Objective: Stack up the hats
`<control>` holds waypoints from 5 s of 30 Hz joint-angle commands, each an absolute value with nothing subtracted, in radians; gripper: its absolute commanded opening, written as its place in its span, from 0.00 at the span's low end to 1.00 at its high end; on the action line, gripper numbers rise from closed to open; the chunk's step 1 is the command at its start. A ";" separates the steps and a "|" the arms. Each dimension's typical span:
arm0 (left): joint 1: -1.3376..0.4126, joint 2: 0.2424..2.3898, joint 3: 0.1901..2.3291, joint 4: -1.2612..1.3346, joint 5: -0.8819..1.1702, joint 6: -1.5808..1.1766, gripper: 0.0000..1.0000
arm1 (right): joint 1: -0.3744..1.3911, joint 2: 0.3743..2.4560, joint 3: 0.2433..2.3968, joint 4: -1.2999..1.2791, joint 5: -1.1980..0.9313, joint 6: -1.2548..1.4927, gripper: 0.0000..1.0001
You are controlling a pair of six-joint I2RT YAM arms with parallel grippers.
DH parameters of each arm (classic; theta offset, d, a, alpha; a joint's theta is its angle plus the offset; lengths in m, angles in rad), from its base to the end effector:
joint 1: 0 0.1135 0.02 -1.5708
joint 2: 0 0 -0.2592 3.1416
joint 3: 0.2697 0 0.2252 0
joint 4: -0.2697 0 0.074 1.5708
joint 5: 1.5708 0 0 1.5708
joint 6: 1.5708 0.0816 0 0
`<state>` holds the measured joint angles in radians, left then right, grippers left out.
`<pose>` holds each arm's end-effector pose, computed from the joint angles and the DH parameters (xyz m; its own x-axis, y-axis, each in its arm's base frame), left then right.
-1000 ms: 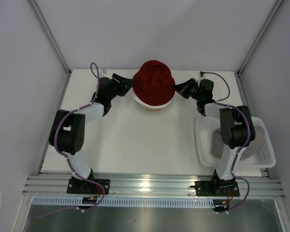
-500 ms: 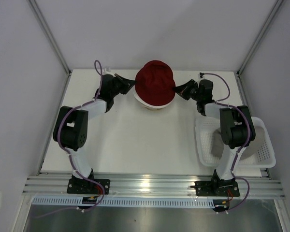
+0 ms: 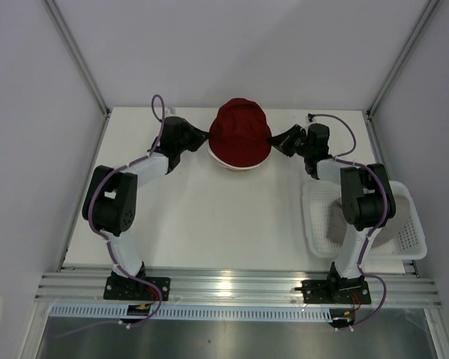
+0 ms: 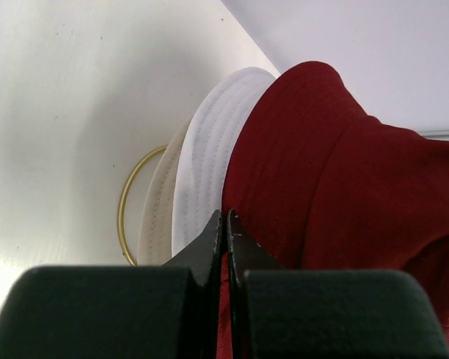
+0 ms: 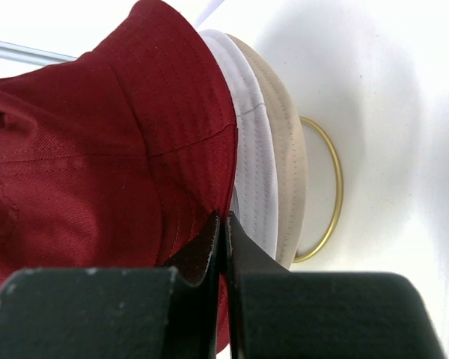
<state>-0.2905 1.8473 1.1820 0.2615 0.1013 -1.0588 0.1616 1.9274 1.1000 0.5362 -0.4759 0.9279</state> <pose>0.4204 -0.1343 0.2151 -0.5105 -0.7526 -0.4159 -0.1449 0.5520 -0.8211 0.4302 0.1080 0.1951 -0.6310 0.6180 -0.4690 -0.1186 0.5206 0.8455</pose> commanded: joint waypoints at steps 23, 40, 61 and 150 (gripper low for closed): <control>-0.314 1.577 1.098 0.124 0.026 -0.718 0.39 | 0.097 1.458 1.387 -0.295 -0.198 0.418 0.82; -0.316 1.169 0.999 -0.008 0.132 -0.586 0.95 | -0.136 0.862 0.984 -0.914 0.632 0.684 0.99; -0.318 1.135 0.942 -0.021 0.239 -0.583 0.97 | -0.222 0.963 0.661 -0.569 0.710 0.888 0.86; -0.652 1.345 1.643 -0.481 0.379 -0.088 0.01 | -0.021 1.009 1.124 -0.029 -0.707 0.506 1.00</control>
<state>-0.6769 1.3525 1.5684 -0.3901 0.2523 -0.1833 -0.0189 0.9810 1.1358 -0.2050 -0.5903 0.4965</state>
